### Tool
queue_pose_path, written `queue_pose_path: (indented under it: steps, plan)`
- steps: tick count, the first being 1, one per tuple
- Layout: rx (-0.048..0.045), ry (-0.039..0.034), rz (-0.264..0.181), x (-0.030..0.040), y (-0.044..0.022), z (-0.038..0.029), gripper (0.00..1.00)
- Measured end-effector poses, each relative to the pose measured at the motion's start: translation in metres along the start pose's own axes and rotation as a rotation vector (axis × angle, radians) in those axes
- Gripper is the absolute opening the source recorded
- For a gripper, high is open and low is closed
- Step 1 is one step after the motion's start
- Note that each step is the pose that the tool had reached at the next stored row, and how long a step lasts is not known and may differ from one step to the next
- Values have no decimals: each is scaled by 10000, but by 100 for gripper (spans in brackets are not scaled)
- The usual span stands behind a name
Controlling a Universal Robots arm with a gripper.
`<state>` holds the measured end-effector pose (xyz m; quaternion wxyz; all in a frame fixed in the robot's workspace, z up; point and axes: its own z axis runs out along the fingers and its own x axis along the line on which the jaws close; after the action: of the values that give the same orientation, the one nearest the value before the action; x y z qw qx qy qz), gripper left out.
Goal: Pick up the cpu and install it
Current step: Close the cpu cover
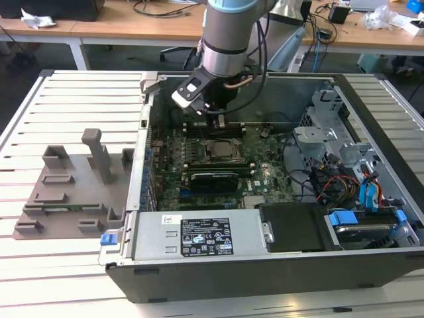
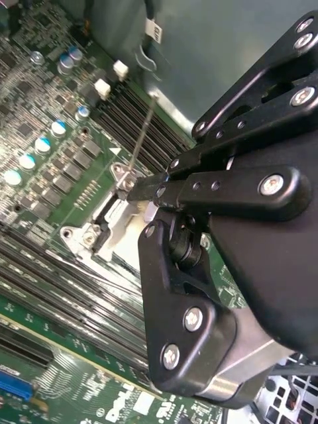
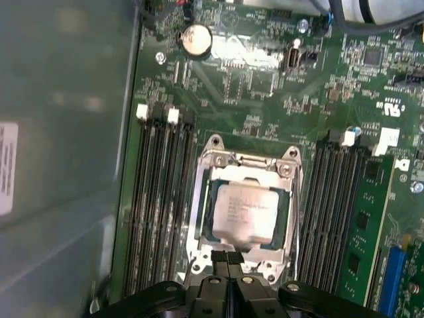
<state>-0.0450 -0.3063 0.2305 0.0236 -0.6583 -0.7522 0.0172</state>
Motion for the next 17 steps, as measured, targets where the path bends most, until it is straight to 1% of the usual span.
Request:
queue_pose_path:
  steps: [3, 7, 10, 14, 16, 17]
  plan:
    - [0, 0, -1, 0, -6, 49, 11]
    - [2, -13, 1, -4, 26, 154, 11]
    - [2, -13, 0, -5, 31, 224, 11]
    - [2, -14, 0, -6, 33, 255, 11]
    - [5, -16, 1, -6, 35, 261, 11]
    - [-4, -16, 2, -11, 75, 260, 11]
